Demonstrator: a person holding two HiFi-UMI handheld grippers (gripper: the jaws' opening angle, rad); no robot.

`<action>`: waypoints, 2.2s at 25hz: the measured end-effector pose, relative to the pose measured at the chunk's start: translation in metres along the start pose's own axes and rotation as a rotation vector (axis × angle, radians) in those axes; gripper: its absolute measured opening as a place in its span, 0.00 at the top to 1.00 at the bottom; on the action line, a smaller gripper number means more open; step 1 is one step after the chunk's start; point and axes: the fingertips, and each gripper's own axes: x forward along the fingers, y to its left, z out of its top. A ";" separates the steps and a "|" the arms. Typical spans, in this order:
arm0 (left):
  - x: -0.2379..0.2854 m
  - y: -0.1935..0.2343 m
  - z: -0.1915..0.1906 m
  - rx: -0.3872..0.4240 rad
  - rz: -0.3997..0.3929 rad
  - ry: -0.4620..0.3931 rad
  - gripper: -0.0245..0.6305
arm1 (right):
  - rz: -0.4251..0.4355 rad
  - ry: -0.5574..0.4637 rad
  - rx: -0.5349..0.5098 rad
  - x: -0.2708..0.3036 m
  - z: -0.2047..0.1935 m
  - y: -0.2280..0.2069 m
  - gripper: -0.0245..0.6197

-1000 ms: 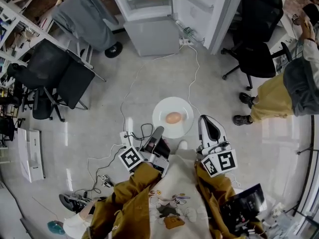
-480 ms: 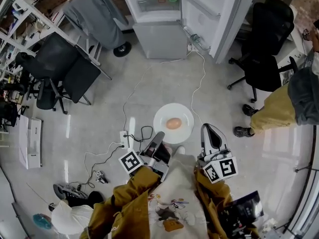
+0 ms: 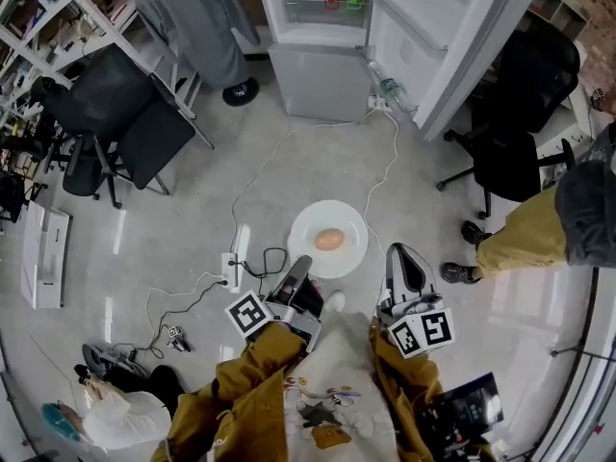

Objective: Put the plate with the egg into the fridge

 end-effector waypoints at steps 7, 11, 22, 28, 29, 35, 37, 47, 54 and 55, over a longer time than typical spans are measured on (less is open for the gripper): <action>0.027 -0.003 0.037 -0.013 -0.008 0.004 0.93 | 0.013 0.028 0.004 0.053 -0.005 0.009 0.95; 0.050 -0.004 0.067 -0.018 0.008 0.011 0.93 | 0.002 0.041 0.011 0.090 -0.007 0.008 0.95; 0.133 -0.032 0.162 0.003 -0.002 0.078 0.93 | -0.045 0.040 0.006 0.215 0.007 0.007 0.95; 0.170 -0.050 0.210 0.020 -0.015 0.118 0.93 | -0.062 0.013 -0.003 0.276 0.018 0.015 0.95; 0.173 -0.051 0.218 0.019 -0.015 0.122 0.93 | -0.066 0.011 -0.002 0.285 0.018 0.017 0.95; 0.189 -0.054 0.262 0.029 -0.013 0.131 0.93 | -0.082 -0.002 -0.001 0.327 0.020 0.027 0.95; 0.192 -0.057 0.273 0.019 -0.019 0.131 0.93 | -0.085 -0.006 -0.001 0.337 0.019 0.031 0.95; 0.200 -0.063 0.307 -0.003 -0.040 0.126 0.93 | -0.084 -0.032 -0.007 0.370 0.027 0.043 0.95; 0.214 -0.064 0.316 -0.013 -0.043 0.122 0.93 | -0.072 -0.027 -0.022 0.390 0.032 0.041 0.95; 0.218 -0.063 0.317 -0.014 -0.040 0.121 0.93 | -0.069 -0.027 -0.020 0.393 0.032 0.038 0.95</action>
